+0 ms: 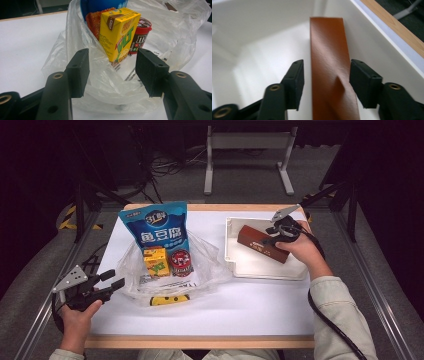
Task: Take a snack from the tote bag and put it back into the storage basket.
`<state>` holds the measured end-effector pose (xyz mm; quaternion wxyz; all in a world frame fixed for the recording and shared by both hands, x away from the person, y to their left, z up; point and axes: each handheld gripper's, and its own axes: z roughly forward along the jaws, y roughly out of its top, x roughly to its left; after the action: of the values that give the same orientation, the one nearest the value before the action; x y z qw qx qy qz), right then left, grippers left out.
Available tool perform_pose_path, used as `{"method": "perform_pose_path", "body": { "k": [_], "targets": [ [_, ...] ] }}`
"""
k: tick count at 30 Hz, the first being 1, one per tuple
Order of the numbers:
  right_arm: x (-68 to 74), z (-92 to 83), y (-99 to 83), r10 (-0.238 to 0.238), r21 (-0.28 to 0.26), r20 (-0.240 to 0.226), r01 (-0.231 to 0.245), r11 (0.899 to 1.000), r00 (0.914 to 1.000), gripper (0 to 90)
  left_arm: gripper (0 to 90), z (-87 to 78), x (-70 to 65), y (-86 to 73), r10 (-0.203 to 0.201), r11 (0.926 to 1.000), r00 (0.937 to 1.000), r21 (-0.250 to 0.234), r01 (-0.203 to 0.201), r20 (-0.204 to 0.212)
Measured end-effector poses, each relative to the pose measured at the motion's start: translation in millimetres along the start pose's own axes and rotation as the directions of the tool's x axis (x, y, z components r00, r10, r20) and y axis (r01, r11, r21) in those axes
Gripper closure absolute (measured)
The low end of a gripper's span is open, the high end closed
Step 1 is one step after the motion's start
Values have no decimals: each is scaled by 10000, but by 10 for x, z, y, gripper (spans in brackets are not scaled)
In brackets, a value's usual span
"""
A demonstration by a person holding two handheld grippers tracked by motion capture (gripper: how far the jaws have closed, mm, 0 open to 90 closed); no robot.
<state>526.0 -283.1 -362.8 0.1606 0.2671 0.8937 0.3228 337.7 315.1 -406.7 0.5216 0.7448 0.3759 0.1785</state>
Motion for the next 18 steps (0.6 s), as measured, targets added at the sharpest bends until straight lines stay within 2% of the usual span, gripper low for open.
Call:
{"method": "perform_pose_path", "body": {
  "k": [5, 7, 9, 14, 16, 18],
  "targets": [
    [80, -128, -31, 196, -669, -319, -217, 9975, 9993, 650, 455, 30, -1, 22, 88, 9999, 9999, -58, -88, 71],
    [110, -159, -43, 355, -624, -334, -376, 9973, 9988, 696, 455, 42, -5, 29, 100, 9999, 9999, -46, -100, 90],
    [140, -203, -56, 536, -811, -547, -580, 9950, 9971, 748, 455, 52, -5, 34, 127, 9999, 9999, -46, -127, 111],
    [213, -287, -107, 1161, -1276, -844, -1263, 9838, 9896, 864, 456, 64, -7, 40, 150, 9999, 9998, -34, -150, 140],
    [230, -294, -124, 1206, -1400, -836, -1315, 9814, 9892, 887, 456, 63, -9, 41, 150, 9999, 9998, -41, -149, 140],
    [270, -311, -170, 1424, -1793, -917, -1570, 9712, 9855, 898, 457, 59, -9, 39, 141, 9999, 9998, -31, -141, 135]
  ]
}}
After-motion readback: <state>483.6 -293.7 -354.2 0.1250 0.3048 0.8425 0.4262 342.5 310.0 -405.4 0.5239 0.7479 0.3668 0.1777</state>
